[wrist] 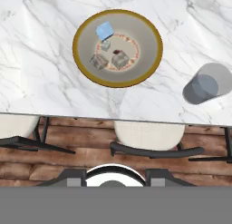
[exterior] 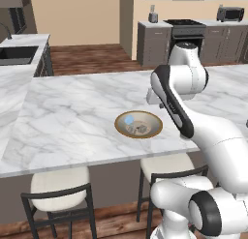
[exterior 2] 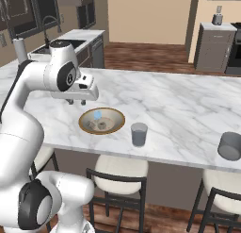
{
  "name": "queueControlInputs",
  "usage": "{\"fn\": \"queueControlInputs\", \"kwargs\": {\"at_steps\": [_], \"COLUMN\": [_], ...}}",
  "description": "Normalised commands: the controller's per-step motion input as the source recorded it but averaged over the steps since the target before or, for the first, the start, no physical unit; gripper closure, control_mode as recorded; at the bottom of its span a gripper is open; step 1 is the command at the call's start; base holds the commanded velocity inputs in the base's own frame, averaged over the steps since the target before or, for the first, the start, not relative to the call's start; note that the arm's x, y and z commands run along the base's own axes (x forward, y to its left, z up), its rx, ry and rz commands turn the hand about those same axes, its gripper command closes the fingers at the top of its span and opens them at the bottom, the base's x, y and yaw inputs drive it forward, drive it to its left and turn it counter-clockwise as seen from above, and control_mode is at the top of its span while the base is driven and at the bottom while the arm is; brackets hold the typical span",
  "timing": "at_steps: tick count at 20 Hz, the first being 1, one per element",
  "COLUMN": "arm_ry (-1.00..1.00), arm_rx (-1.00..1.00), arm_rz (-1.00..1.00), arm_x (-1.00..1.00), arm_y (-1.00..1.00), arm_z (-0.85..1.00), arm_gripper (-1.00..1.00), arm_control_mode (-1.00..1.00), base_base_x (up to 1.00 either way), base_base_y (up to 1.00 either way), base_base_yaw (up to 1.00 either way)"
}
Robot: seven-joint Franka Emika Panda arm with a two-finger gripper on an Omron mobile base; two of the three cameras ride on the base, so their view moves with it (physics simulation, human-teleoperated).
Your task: There are four ice cubes in the ice bowl. Place two ice cubes in each glass of water.
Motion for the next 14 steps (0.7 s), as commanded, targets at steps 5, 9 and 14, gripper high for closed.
{"fn": "queueControlInputs", "kwargs": {"at_steps": [5, 9, 14], "arm_ry": [0.01, 0.01, 0.01], "arm_rx": [0.00, 0.00, 0.00], "arm_rz": [0.00, 0.00, 0.00], "arm_x": [-0.23, -0.34, -0.44], "arm_y": [0.00, 0.00, 0.00], "arm_z": [-0.11, -0.20, -0.16], "arm_gripper": [-1.00, -1.00, -1.00], "arm_control_mode": [-1.00, -1.00, -1.00], "base_base_x": [0.00, 0.00, 0.00], "base_base_y": [0.00, 0.00, 0.00], "base_base_yaw": [0.00, 0.00, 0.00]}}
